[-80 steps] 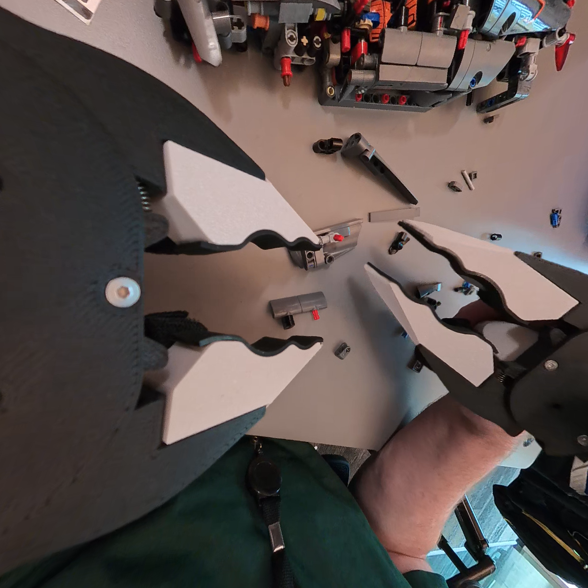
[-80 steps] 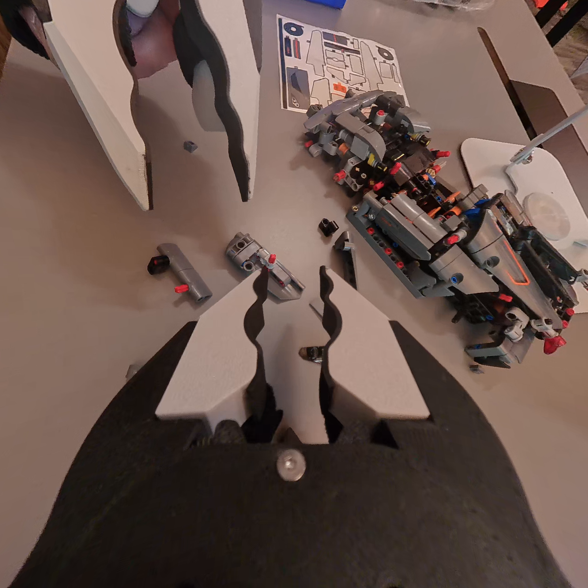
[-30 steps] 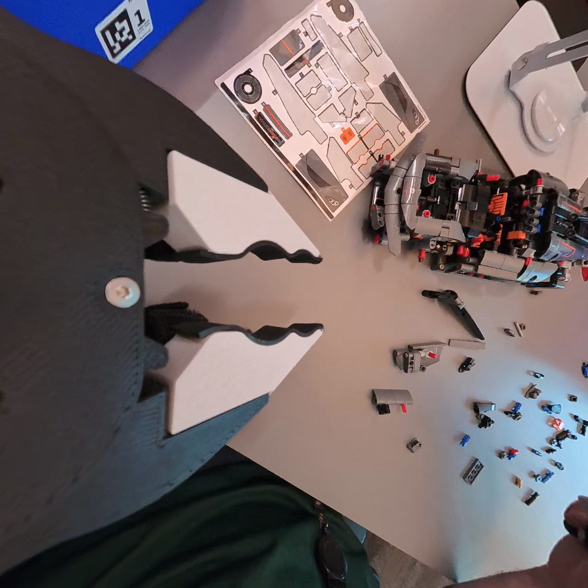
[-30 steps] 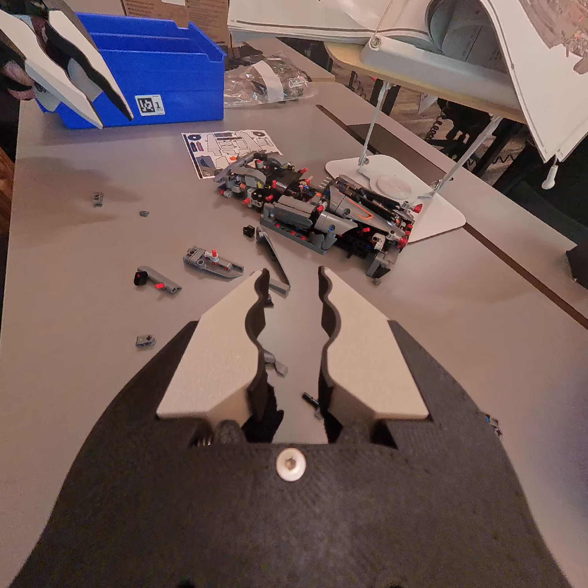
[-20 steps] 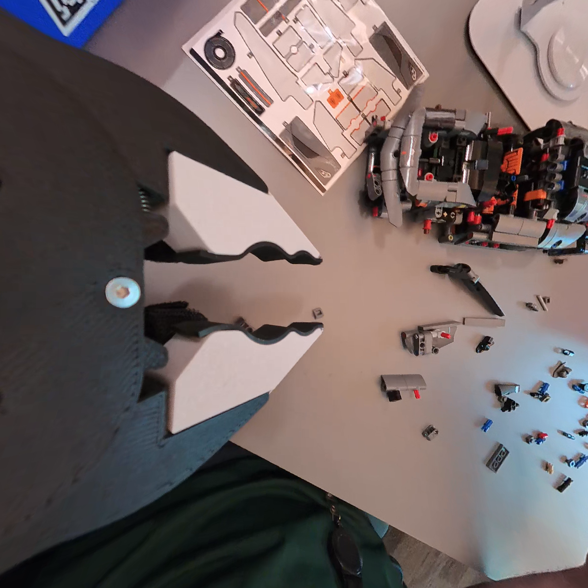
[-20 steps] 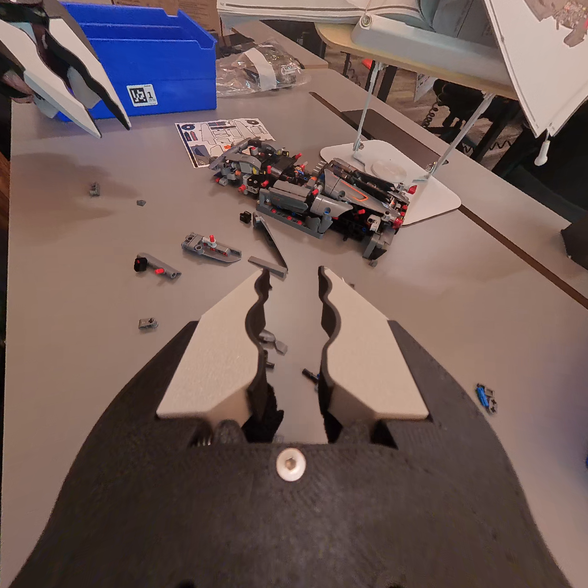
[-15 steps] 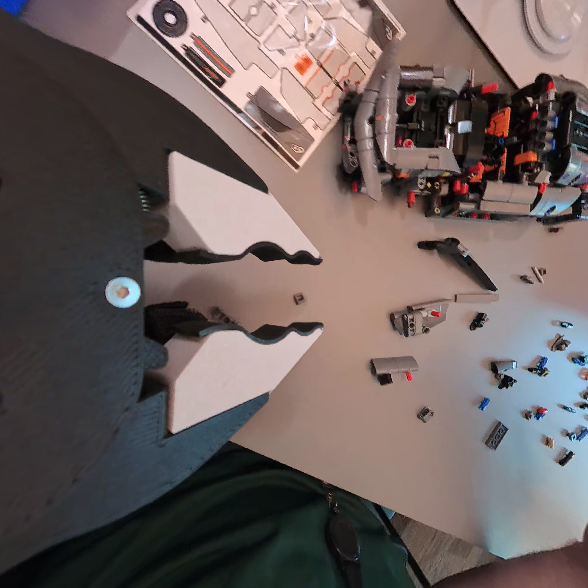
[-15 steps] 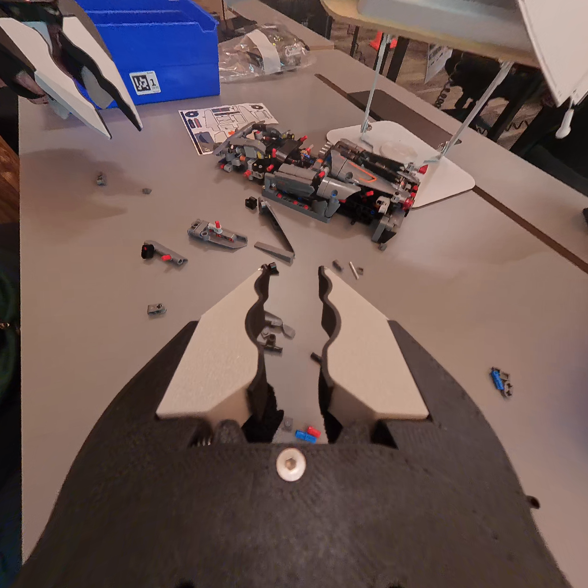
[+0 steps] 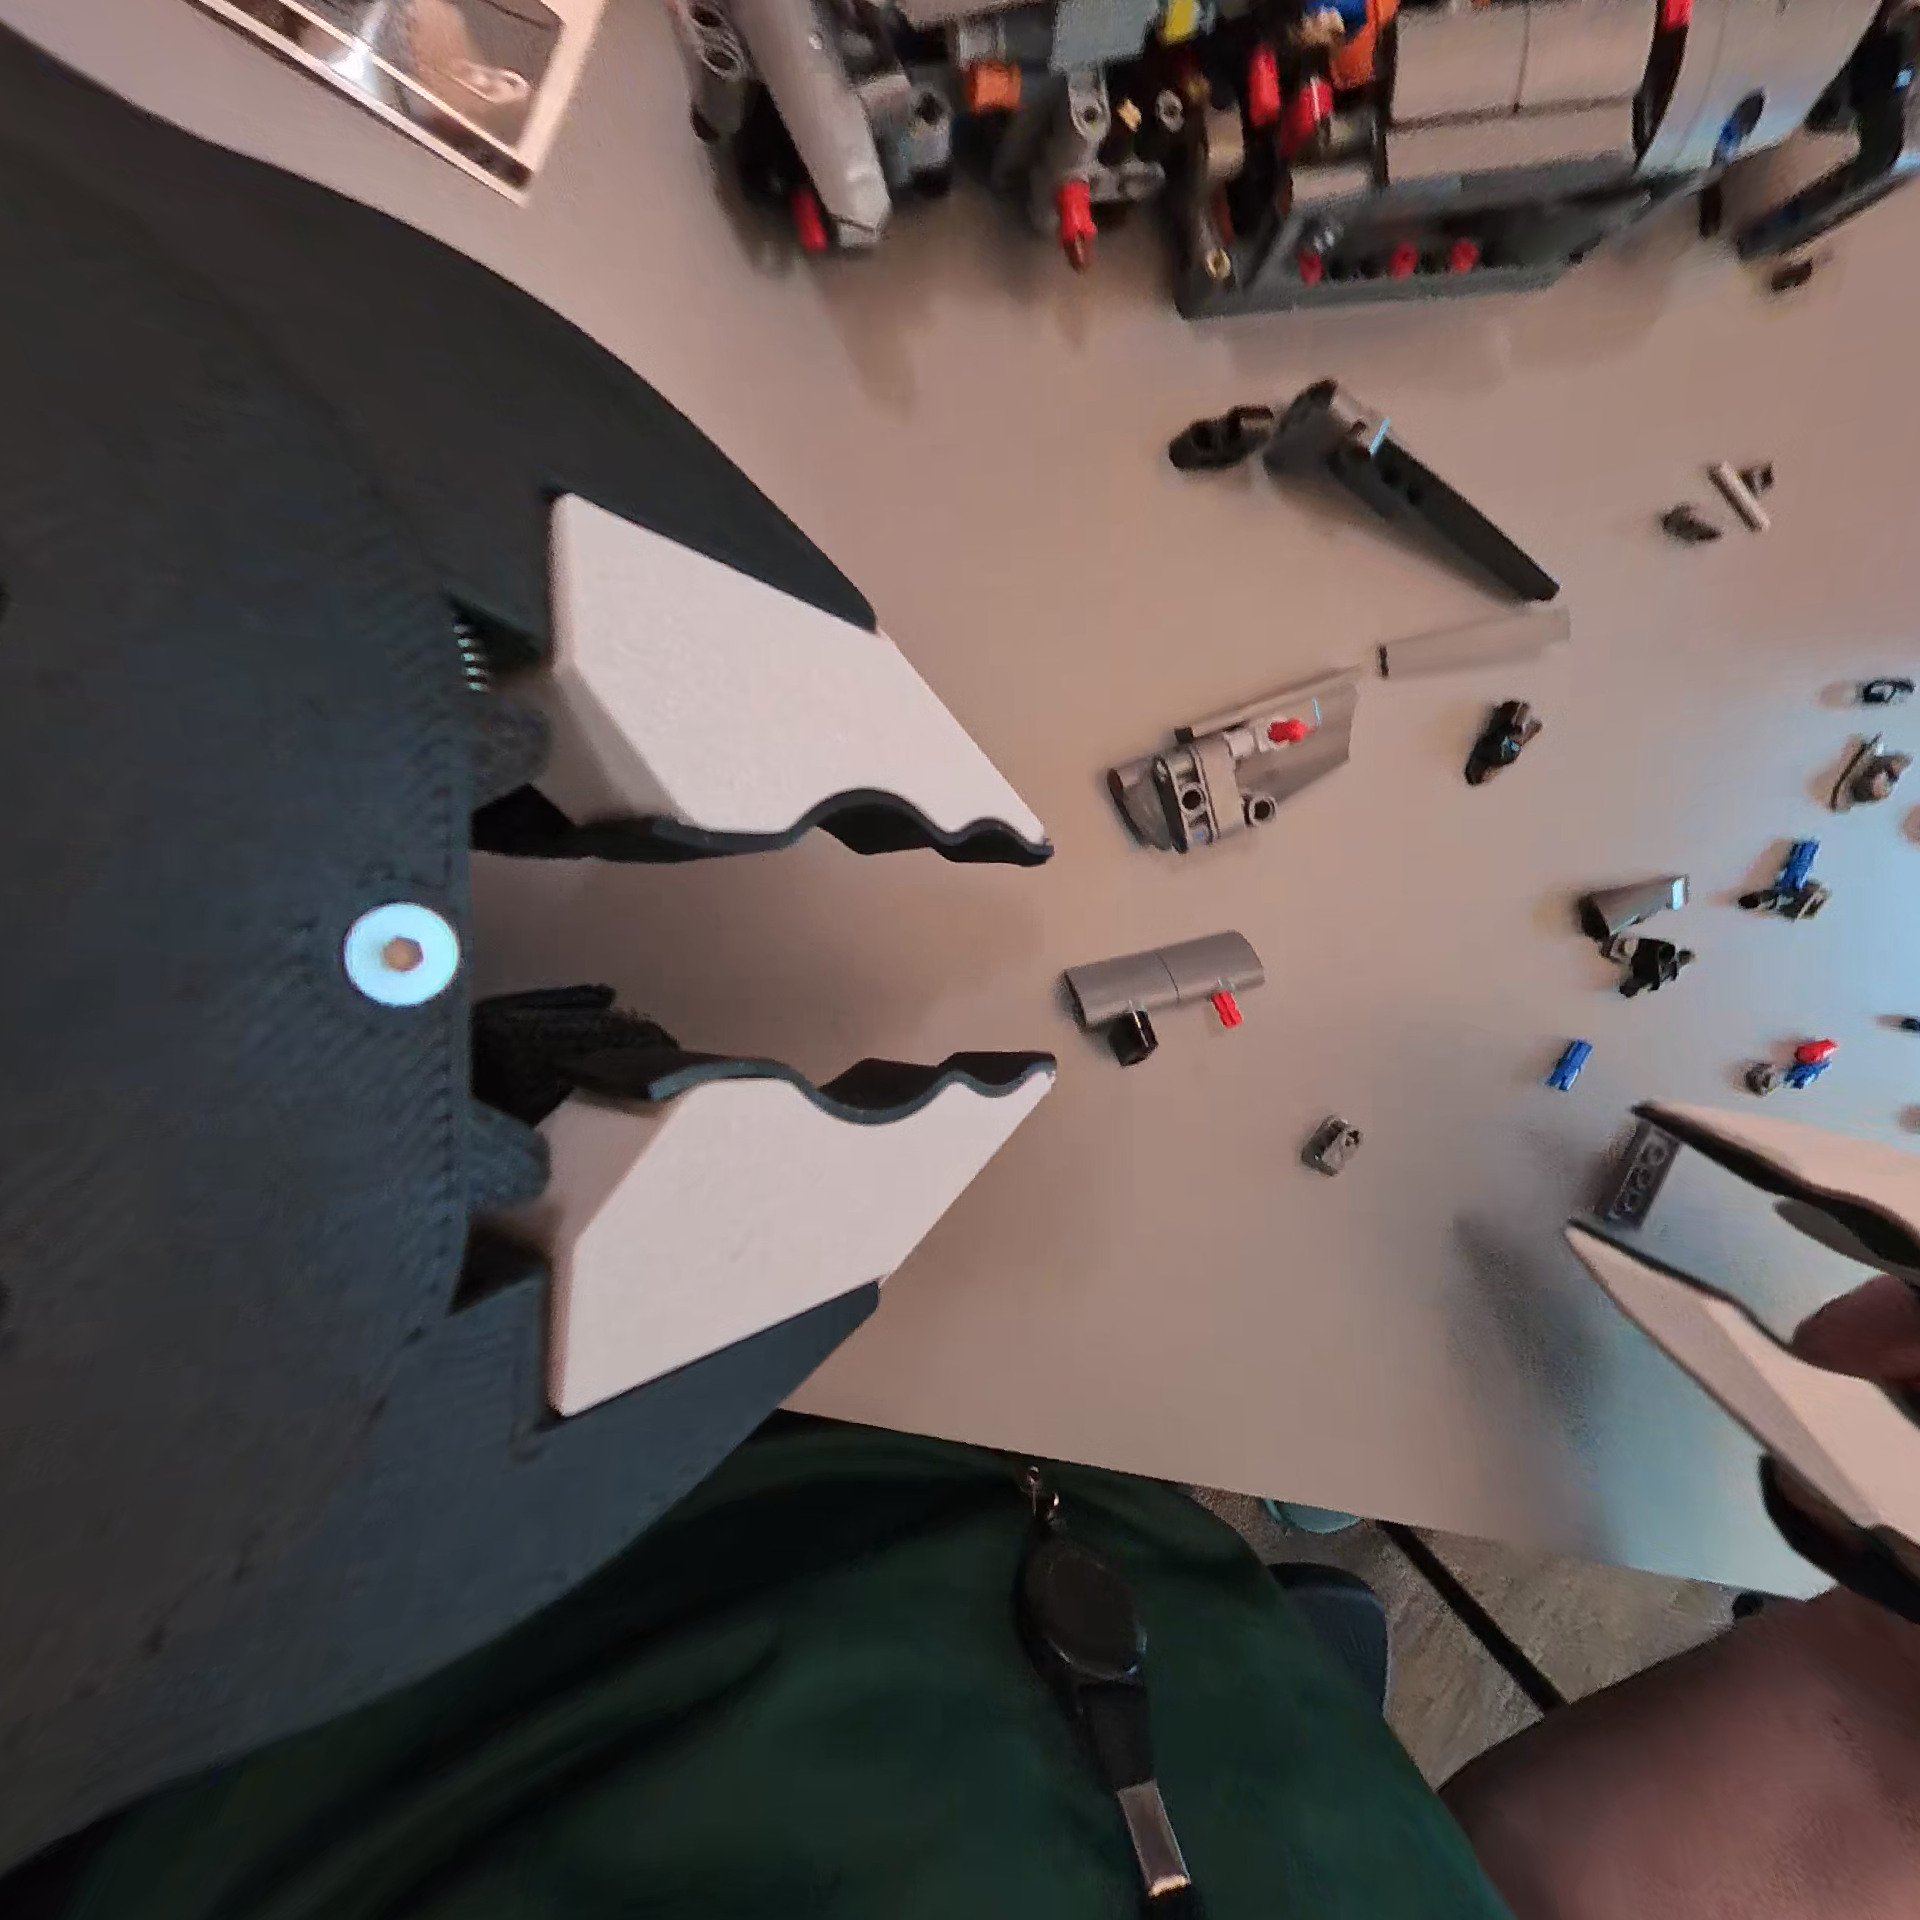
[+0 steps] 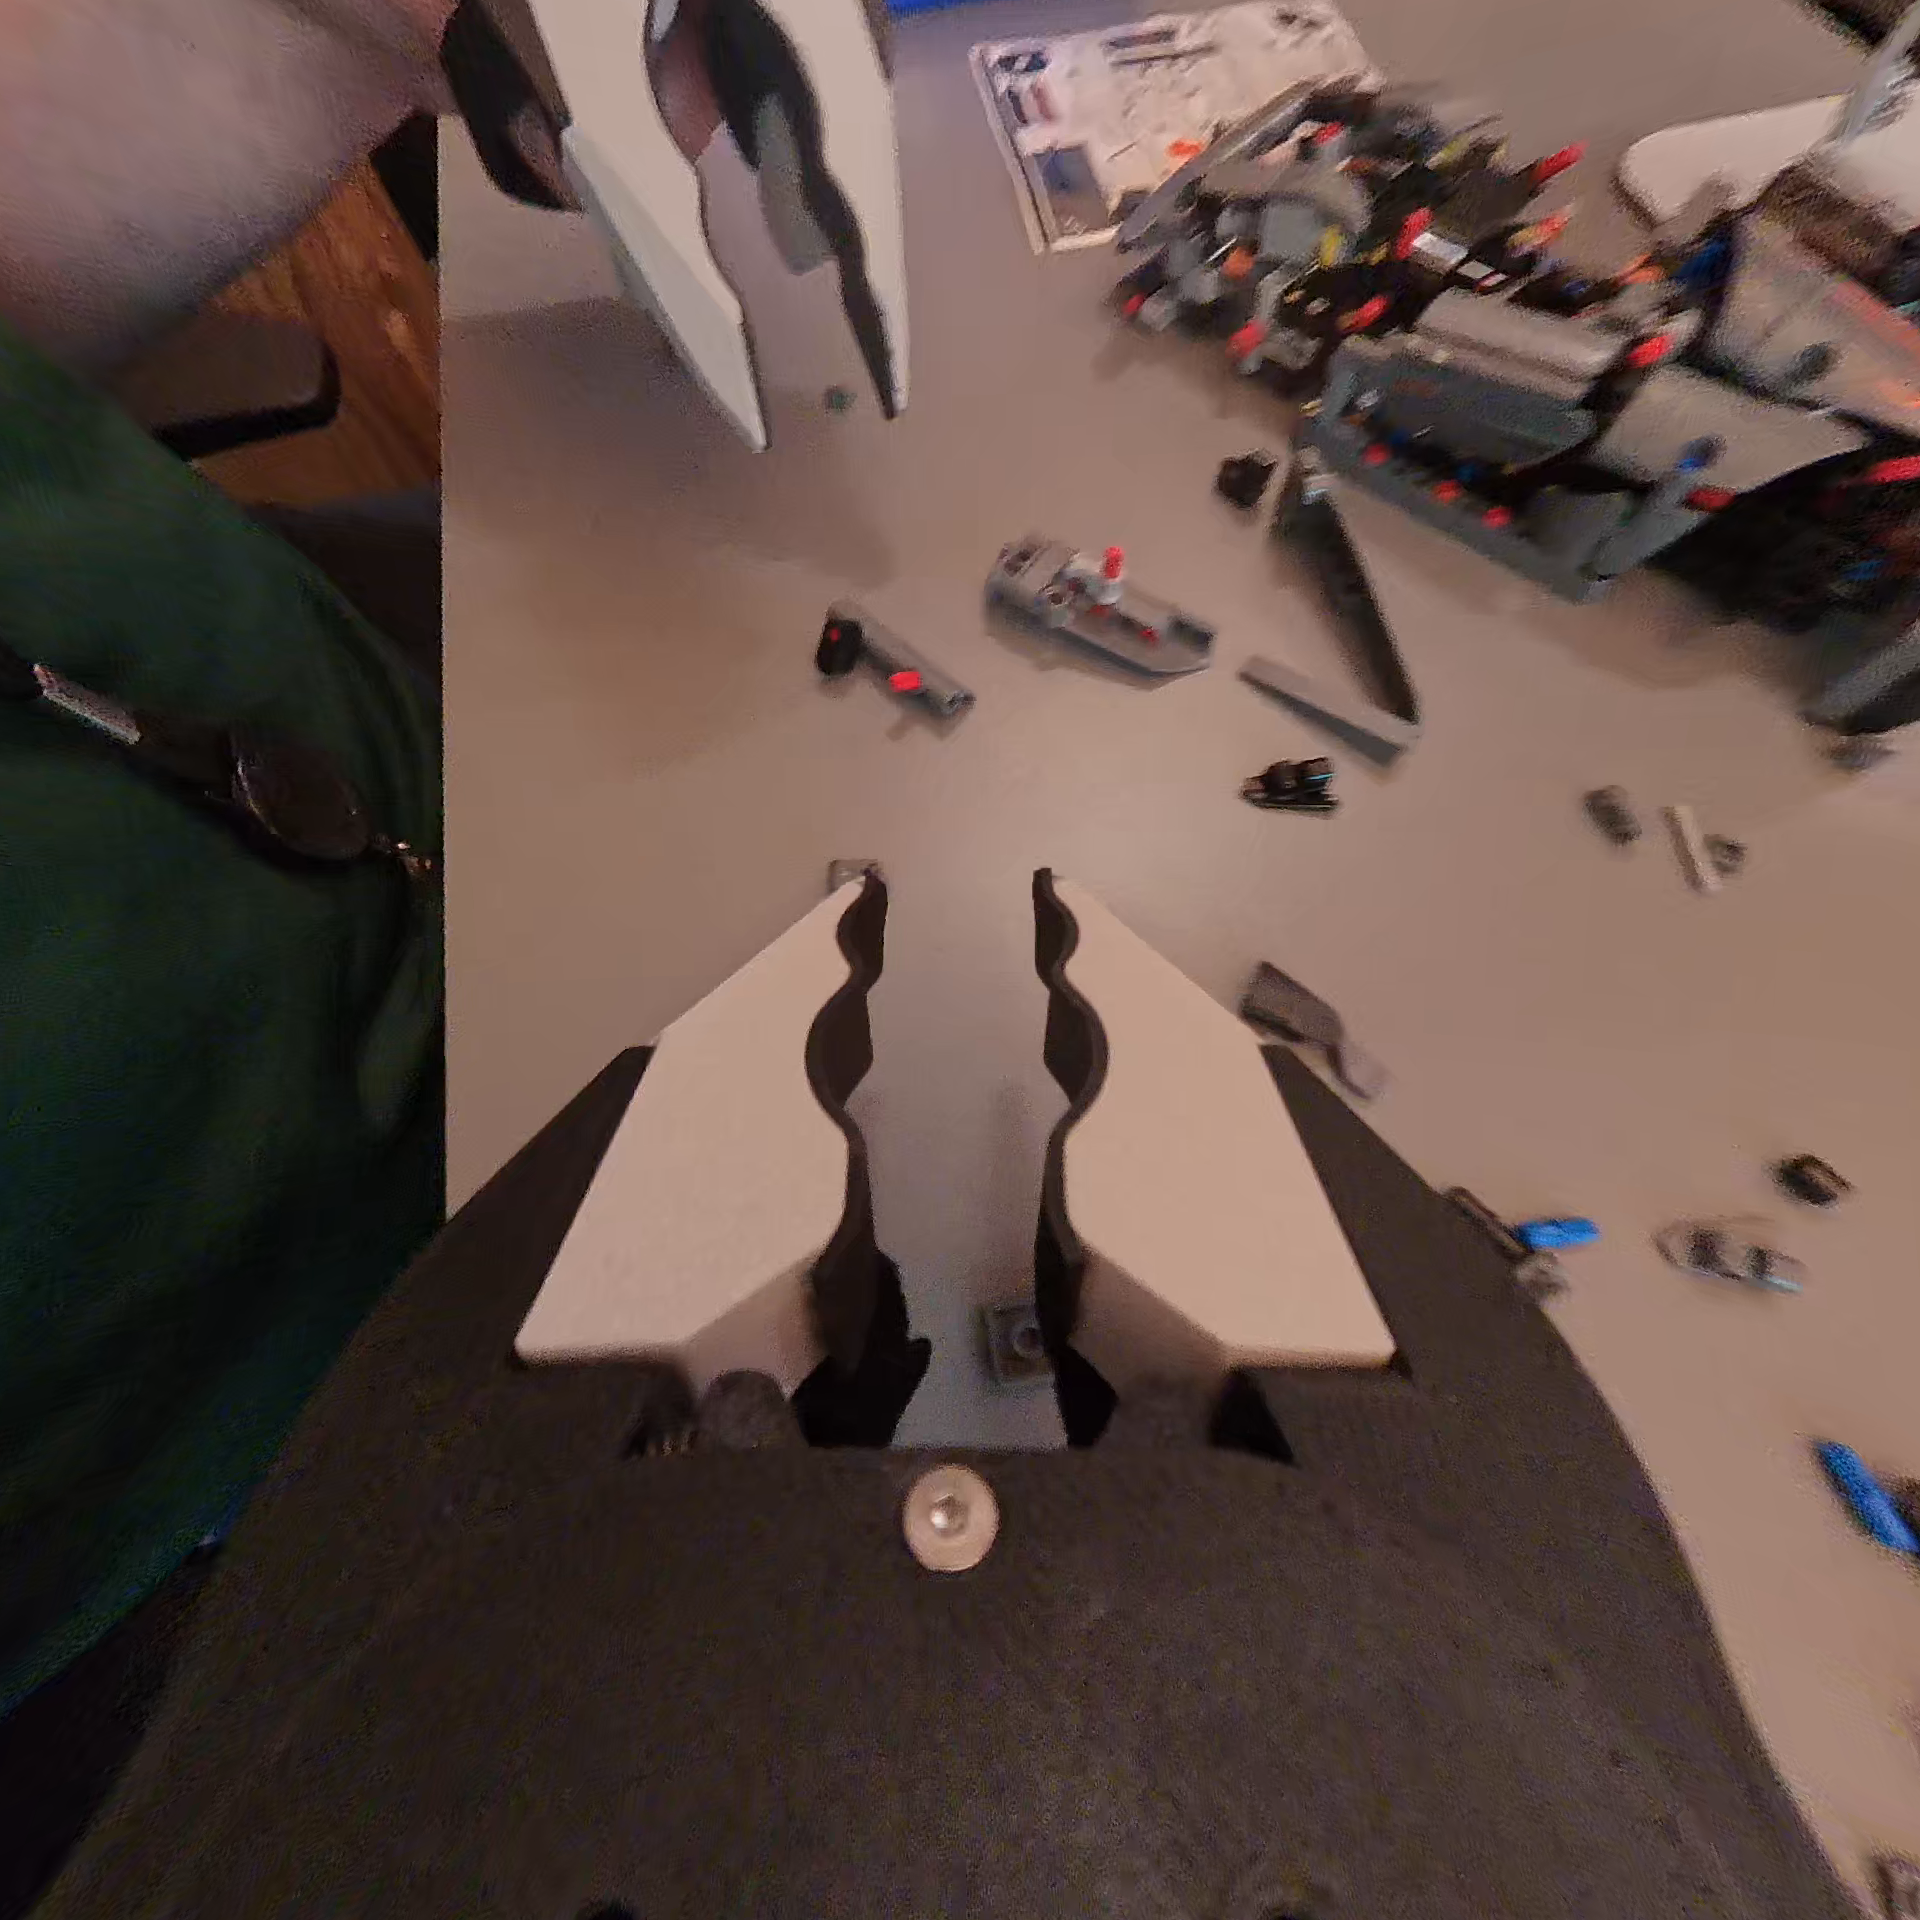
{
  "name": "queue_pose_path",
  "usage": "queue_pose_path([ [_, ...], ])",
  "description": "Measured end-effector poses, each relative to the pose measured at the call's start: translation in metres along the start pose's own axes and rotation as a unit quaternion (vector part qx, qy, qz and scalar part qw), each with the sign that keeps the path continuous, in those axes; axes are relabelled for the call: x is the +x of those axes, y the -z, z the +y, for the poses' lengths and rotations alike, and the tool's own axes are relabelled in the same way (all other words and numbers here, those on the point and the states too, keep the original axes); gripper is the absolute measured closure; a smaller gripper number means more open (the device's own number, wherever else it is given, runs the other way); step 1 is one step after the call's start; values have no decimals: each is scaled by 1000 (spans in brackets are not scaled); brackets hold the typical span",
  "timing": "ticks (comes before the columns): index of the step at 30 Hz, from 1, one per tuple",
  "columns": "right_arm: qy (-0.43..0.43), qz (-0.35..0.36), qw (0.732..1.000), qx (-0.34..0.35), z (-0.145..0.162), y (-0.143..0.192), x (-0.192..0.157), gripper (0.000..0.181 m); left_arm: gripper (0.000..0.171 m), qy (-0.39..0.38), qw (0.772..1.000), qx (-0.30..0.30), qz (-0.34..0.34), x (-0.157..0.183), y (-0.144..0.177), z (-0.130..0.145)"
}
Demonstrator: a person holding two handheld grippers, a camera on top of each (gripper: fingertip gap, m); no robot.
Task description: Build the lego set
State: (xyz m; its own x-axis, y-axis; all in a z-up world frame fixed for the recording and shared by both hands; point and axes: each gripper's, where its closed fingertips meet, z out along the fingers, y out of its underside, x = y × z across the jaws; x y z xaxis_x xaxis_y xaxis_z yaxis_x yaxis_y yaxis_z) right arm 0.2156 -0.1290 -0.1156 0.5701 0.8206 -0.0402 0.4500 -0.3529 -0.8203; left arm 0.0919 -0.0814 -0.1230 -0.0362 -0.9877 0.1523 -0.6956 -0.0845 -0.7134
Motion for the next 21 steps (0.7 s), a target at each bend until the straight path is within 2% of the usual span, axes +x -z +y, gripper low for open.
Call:
queue_pose_path([
  [7,11,-33,998,-60,17,-35,-25,151,137,-9,1000,-6,11,6,-10,-4],
  [11,17,-36,996,-76,21,-46,-29,158,137,-7,1000,0,12,7,-9,-5],
  [16,23,-28,996,-82,23,-49,-27,168,137,-2,1000,4,8,5,-6,-3],
  [21,20,-30,996,-78,22,-49,-27,168,138,-1,1000,12,11,8,-6,-4],
])
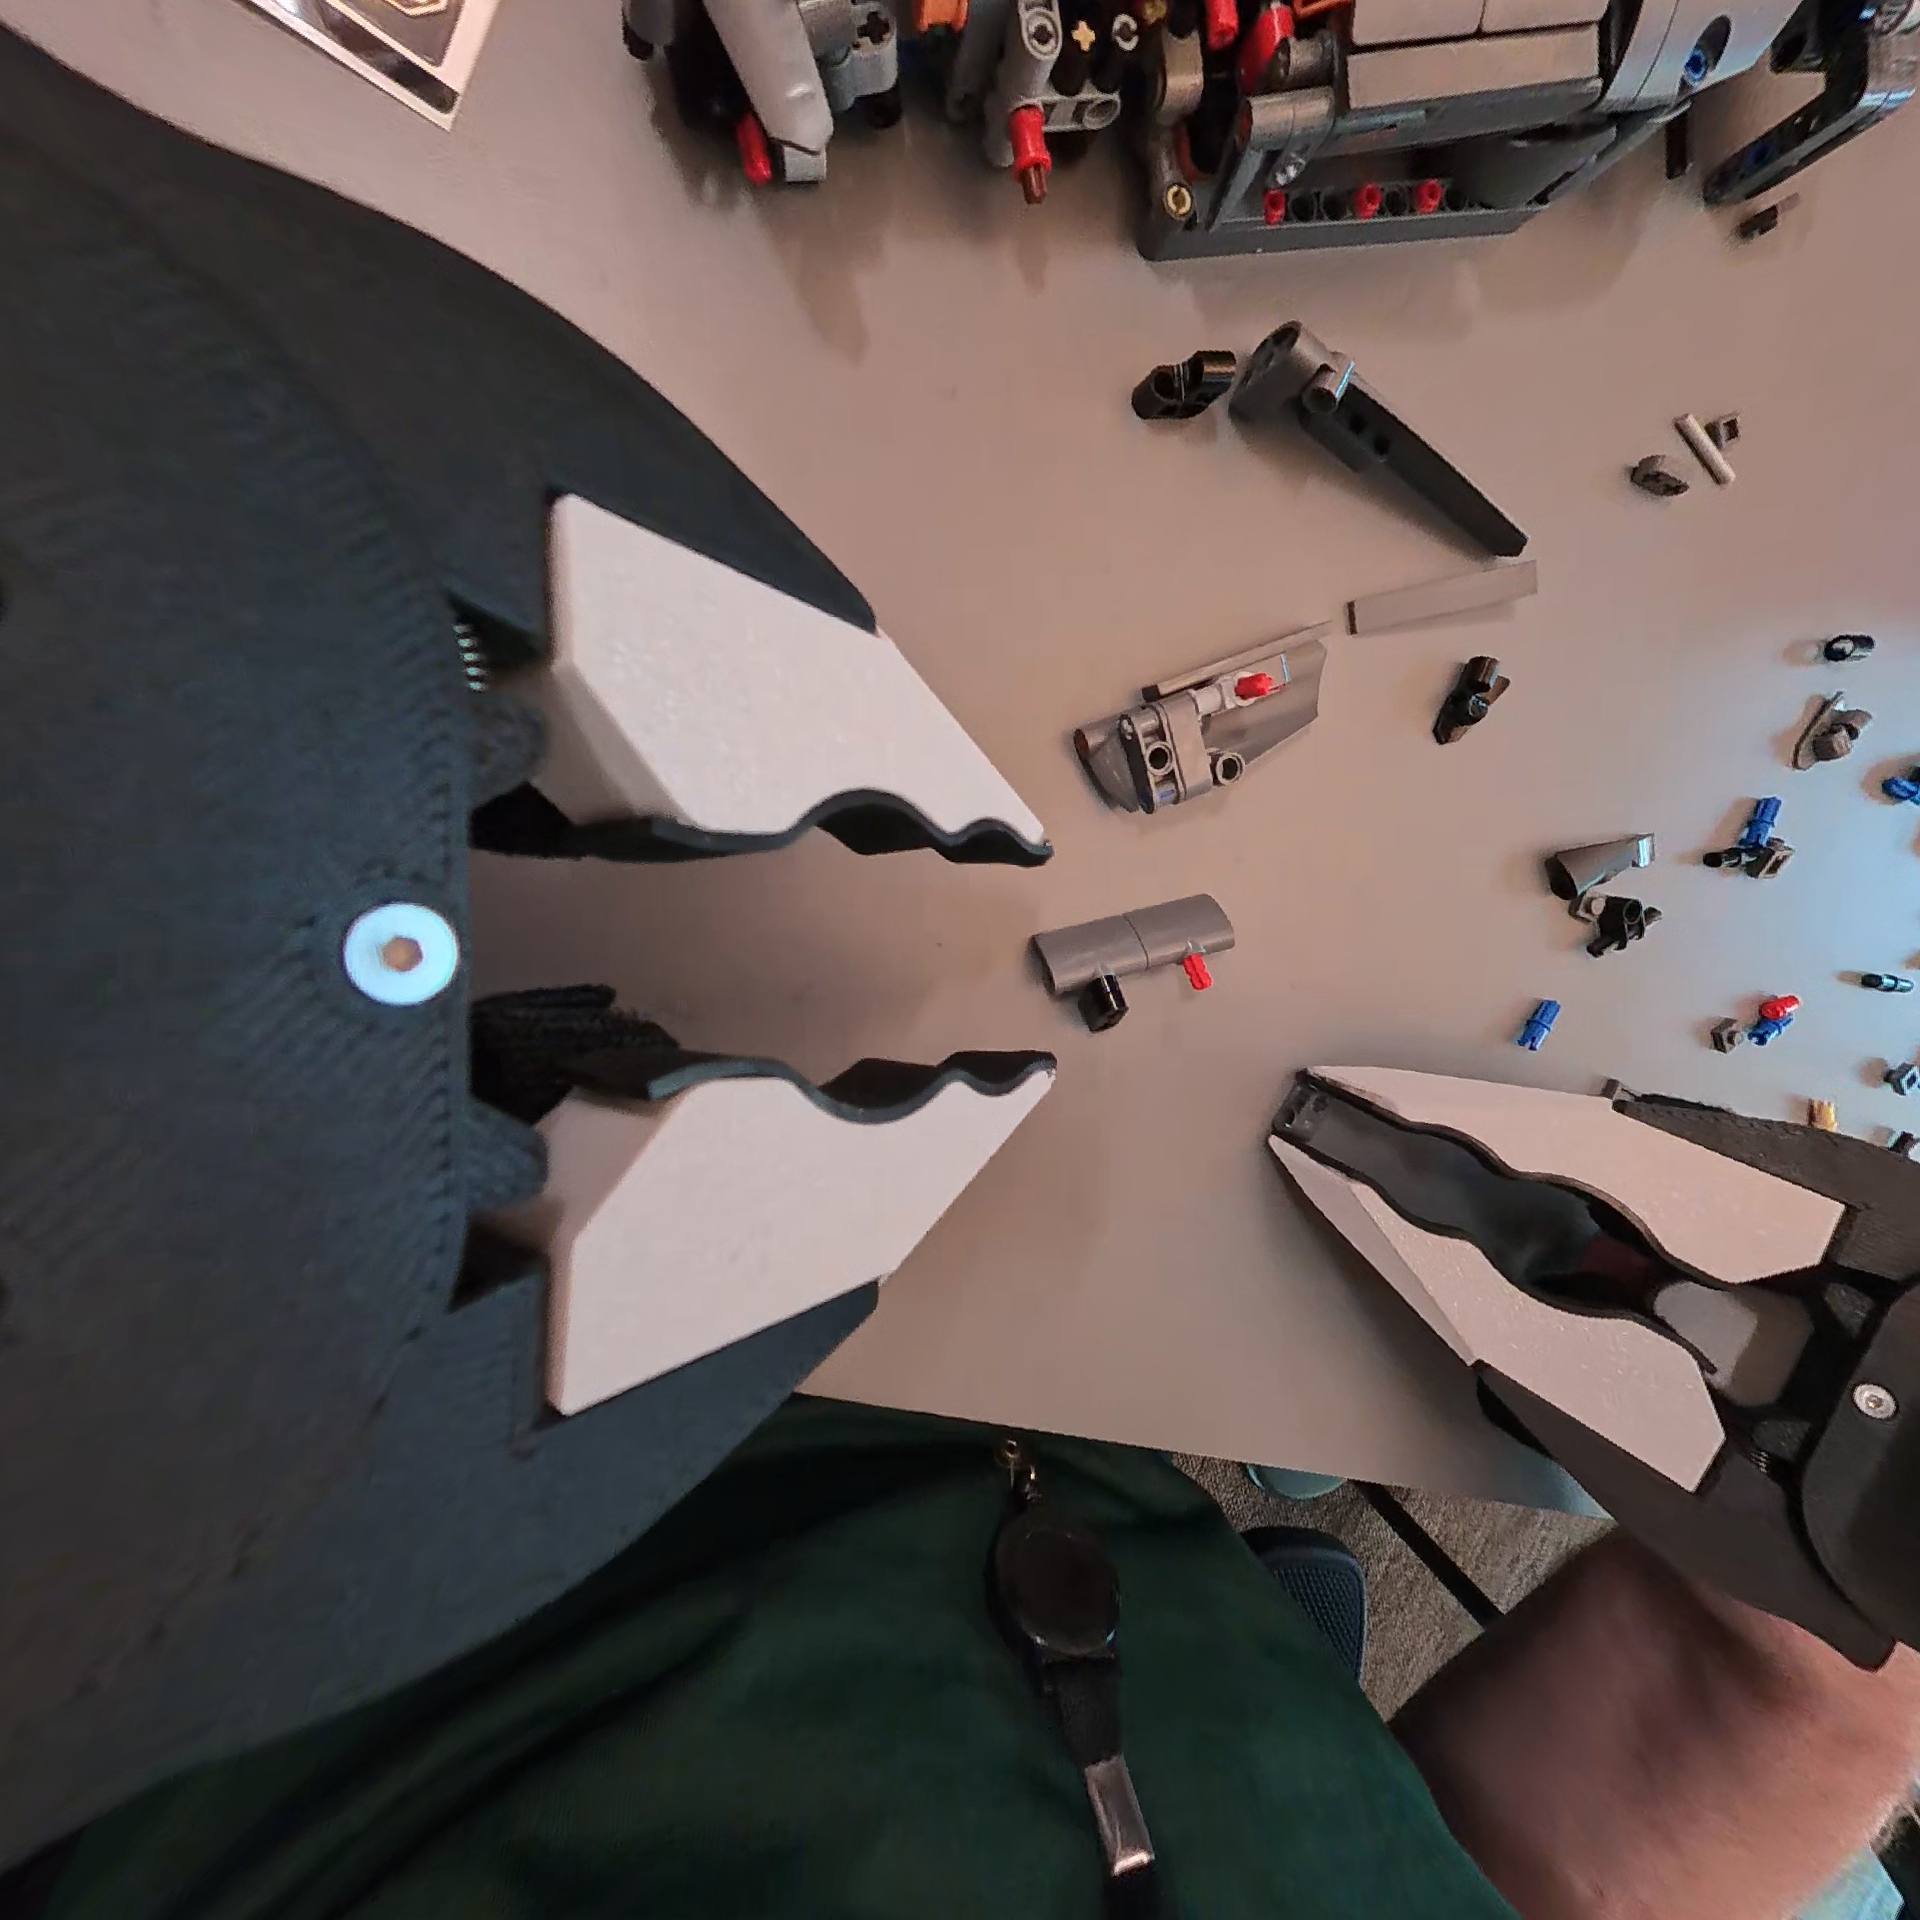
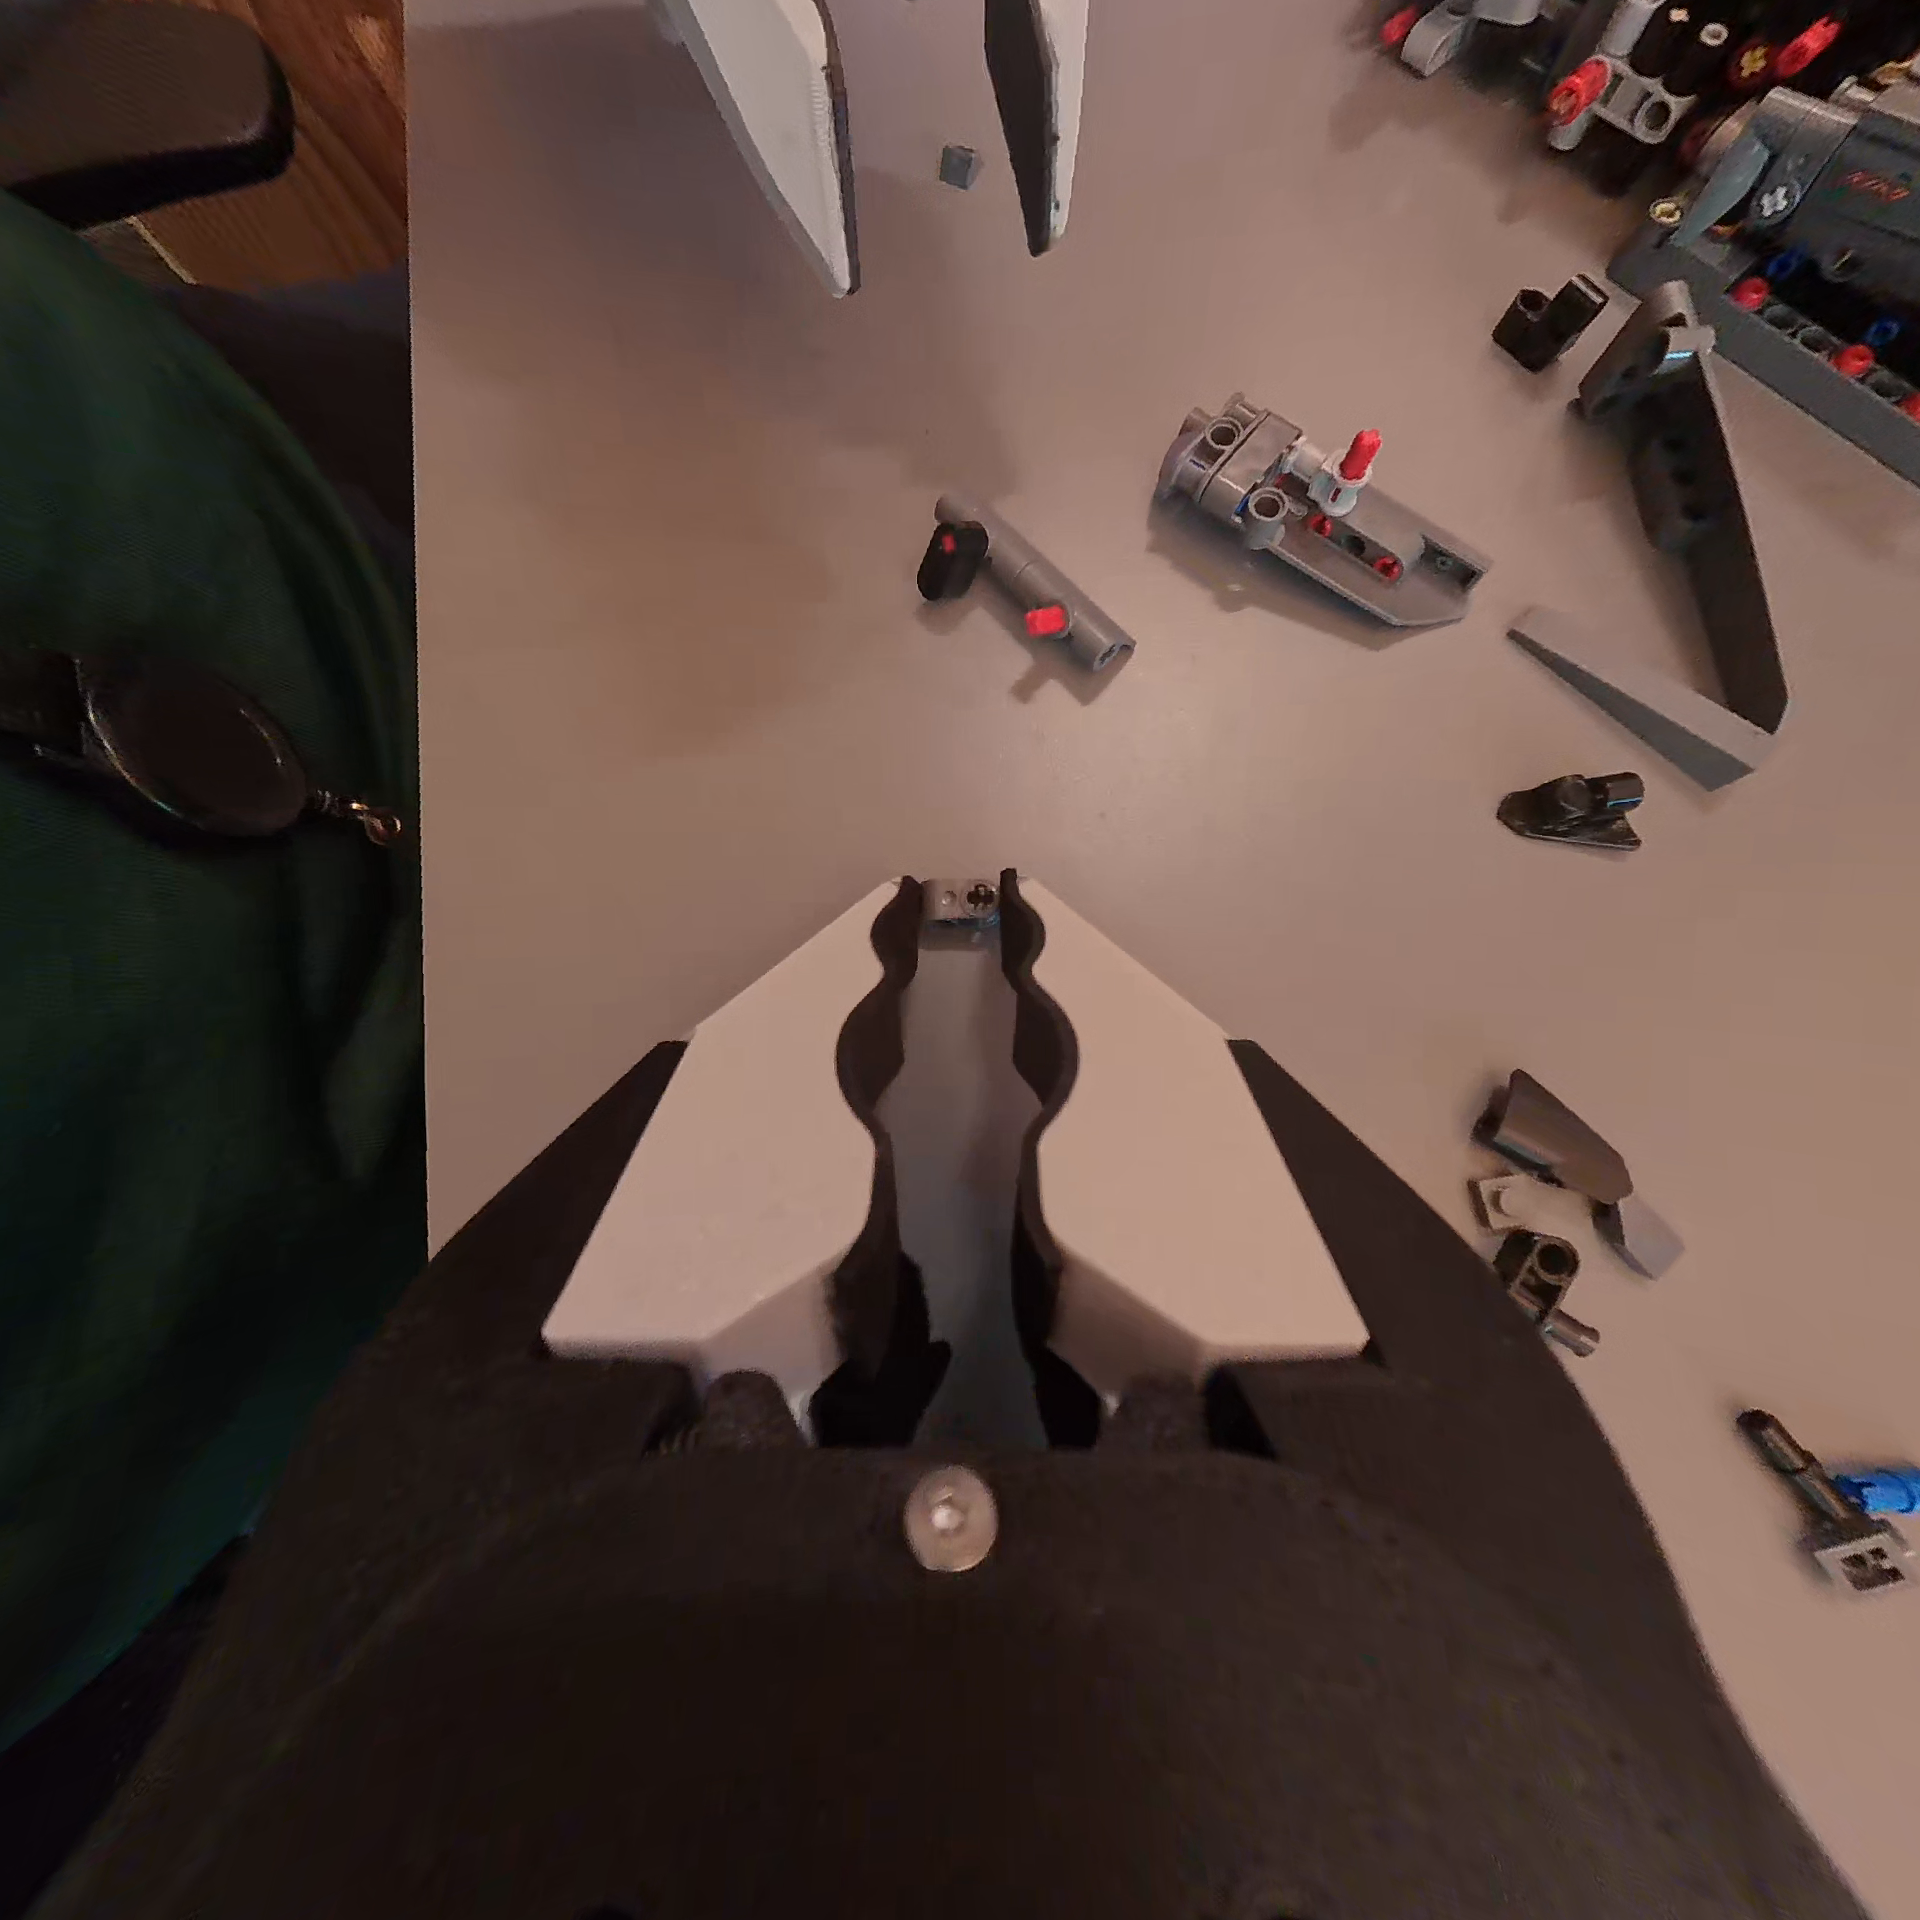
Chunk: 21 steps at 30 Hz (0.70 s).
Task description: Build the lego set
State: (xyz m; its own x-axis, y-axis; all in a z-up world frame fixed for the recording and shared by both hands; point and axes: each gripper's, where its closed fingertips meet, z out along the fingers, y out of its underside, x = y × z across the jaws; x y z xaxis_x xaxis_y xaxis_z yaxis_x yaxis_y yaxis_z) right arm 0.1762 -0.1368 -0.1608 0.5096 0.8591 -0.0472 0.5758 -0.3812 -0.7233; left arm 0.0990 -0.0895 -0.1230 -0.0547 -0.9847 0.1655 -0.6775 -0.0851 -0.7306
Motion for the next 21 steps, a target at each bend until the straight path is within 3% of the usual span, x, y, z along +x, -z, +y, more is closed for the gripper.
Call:
queue_pose_path([
  [21,1,22,999,38,-12,4,10,169,138,10,1000,12,12,10,-23,-3],
])
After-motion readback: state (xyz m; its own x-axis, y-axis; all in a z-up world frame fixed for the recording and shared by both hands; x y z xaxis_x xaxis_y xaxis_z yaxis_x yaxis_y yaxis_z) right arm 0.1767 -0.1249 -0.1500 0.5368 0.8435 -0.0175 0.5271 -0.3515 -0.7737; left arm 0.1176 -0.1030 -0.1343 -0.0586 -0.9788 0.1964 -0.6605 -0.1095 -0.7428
